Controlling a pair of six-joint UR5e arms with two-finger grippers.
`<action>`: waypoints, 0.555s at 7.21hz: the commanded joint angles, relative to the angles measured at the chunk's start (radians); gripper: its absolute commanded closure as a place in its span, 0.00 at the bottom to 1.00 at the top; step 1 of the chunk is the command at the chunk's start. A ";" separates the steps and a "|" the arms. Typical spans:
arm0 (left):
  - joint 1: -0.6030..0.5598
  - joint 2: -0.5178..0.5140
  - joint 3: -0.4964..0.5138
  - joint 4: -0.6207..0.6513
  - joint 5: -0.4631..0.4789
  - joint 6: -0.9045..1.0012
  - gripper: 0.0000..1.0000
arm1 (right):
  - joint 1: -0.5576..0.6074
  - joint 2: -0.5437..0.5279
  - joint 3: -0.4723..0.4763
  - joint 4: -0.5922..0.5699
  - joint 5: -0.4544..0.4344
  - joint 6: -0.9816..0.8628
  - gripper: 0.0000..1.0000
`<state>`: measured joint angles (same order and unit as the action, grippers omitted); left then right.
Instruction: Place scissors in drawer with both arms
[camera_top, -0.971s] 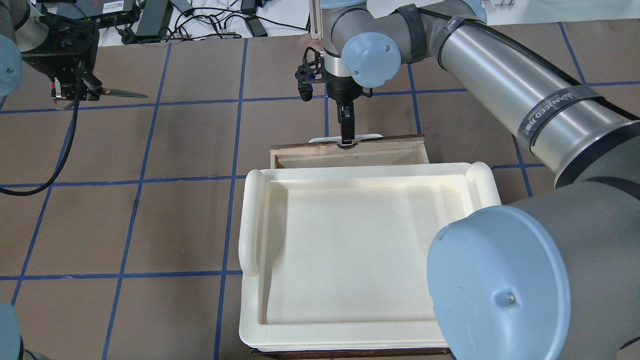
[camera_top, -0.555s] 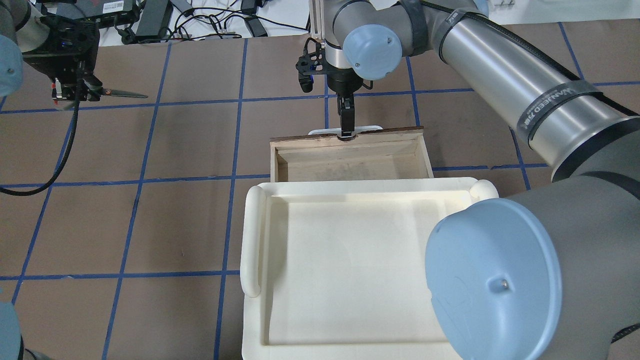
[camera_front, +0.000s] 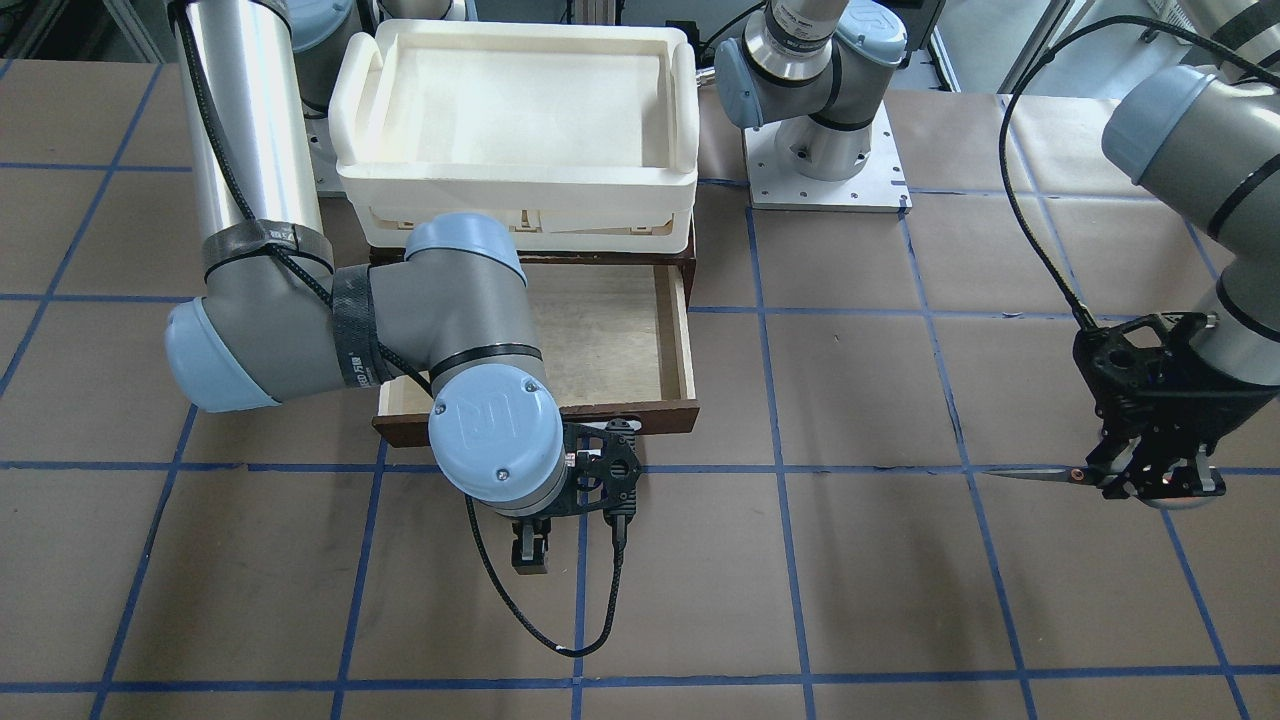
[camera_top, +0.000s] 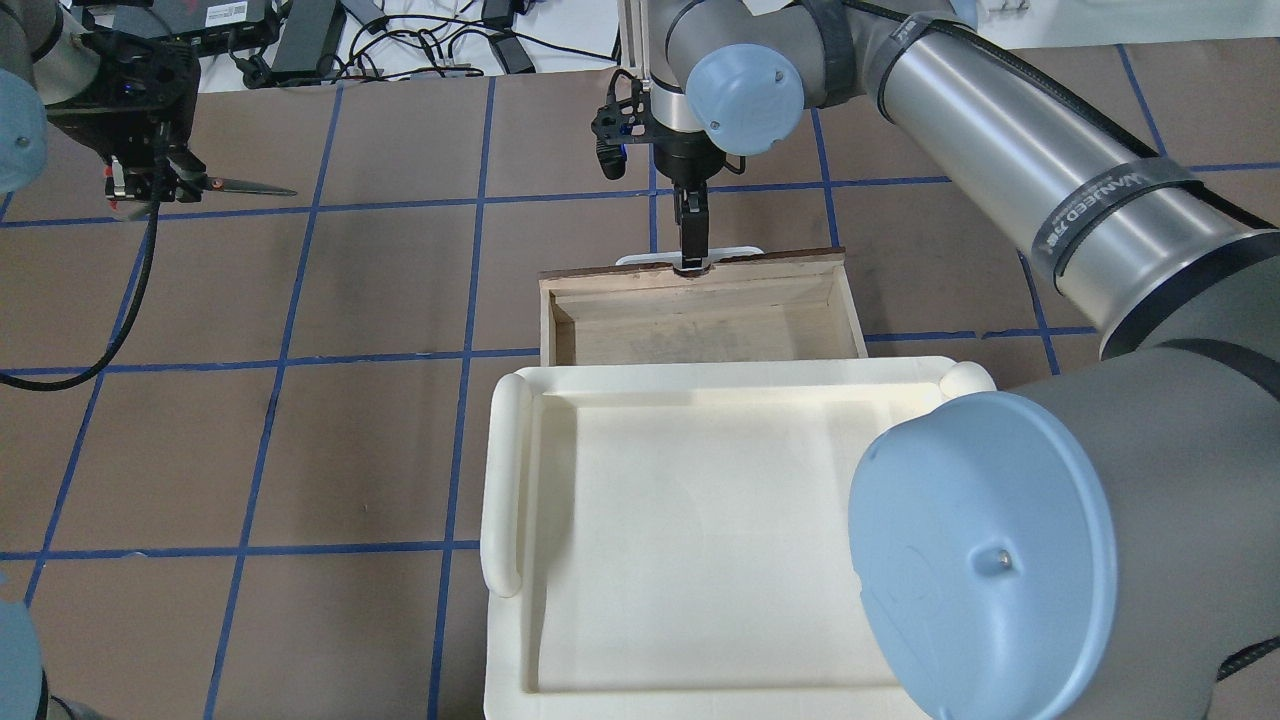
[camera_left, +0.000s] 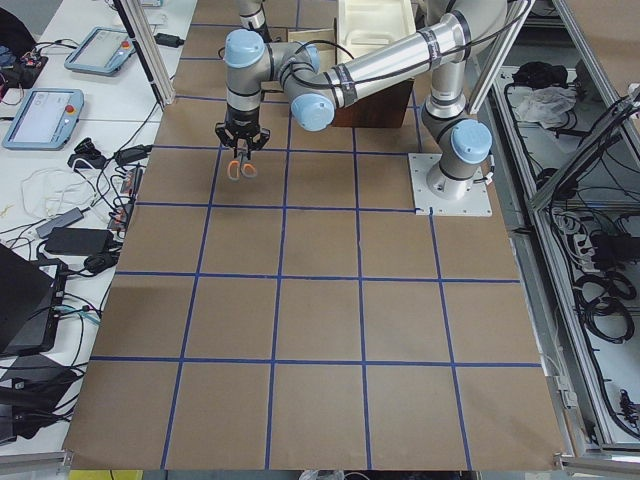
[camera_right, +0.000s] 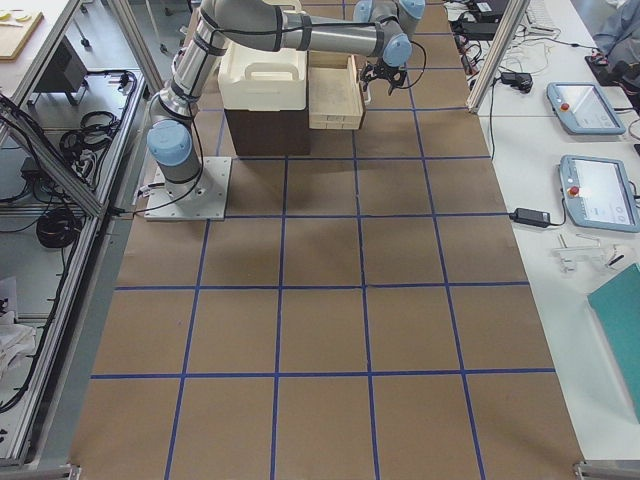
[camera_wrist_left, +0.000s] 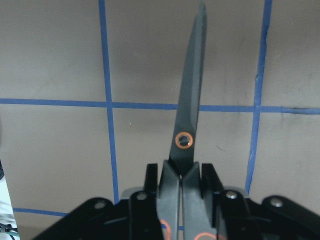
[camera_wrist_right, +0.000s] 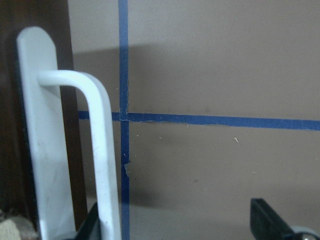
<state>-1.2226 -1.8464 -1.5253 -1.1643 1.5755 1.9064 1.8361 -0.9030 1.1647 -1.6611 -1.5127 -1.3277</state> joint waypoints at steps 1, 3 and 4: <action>-0.002 0.004 0.000 0.000 -0.009 -0.004 1.00 | -0.011 -0.001 -0.002 0.000 0.000 0.005 0.00; -0.017 0.015 0.000 -0.006 -0.047 -0.007 1.00 | -0.011 -0.001 -0.003 0.000 0.000 0.002 0.00; -0.029 0.019 0.000 -0.006 -0.049 -0.018 1.00 | -0.011 -0.001 -0.003 -0.002 0.000 0.001 0.00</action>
<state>-1.2385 -1.8342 -1.5248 -1.1697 1.5379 1.8970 1.8259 -0.9035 1.1614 -1.6617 -1.5125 -1.3252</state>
